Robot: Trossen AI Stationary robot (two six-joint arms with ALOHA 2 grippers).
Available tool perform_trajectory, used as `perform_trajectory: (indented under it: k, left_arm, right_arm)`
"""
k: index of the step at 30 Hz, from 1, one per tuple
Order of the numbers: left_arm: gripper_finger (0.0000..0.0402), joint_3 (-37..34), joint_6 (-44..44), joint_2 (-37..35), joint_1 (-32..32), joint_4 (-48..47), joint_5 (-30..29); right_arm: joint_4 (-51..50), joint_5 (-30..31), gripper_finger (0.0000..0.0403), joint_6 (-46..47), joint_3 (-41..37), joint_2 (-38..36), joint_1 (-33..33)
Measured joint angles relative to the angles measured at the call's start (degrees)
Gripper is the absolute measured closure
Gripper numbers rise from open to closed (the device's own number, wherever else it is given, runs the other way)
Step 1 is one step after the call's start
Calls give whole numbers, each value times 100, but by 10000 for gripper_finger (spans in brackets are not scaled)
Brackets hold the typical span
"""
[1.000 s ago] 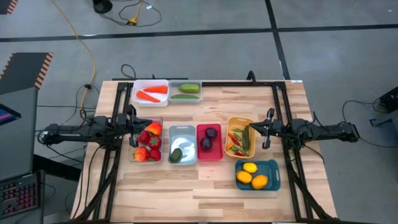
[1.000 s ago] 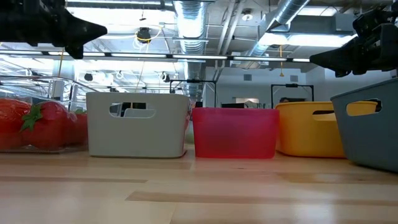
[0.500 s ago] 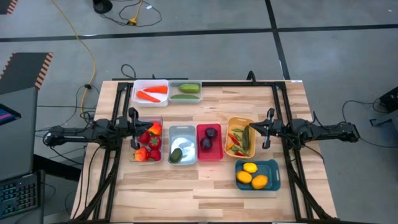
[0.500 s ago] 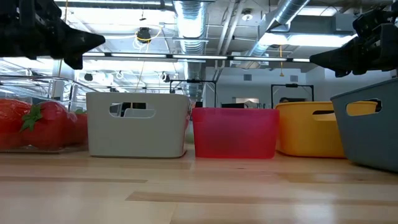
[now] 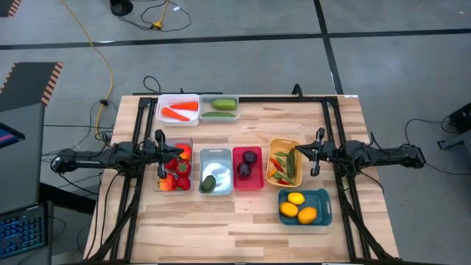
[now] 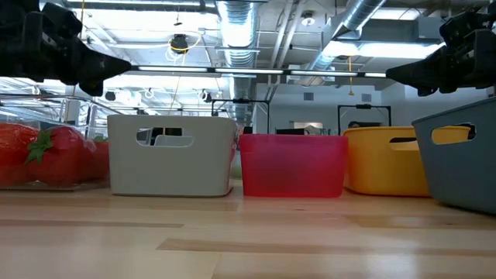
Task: Sort produce into baskets
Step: Return to Home Position
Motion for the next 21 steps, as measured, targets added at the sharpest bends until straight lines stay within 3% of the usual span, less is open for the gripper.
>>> perform_trajectory:
  k: [21]
  left_arm:
    - [401,-2,11,291,0,6,3]
  right_arm:
    - [0,-1,365,0,-1,-1,1]
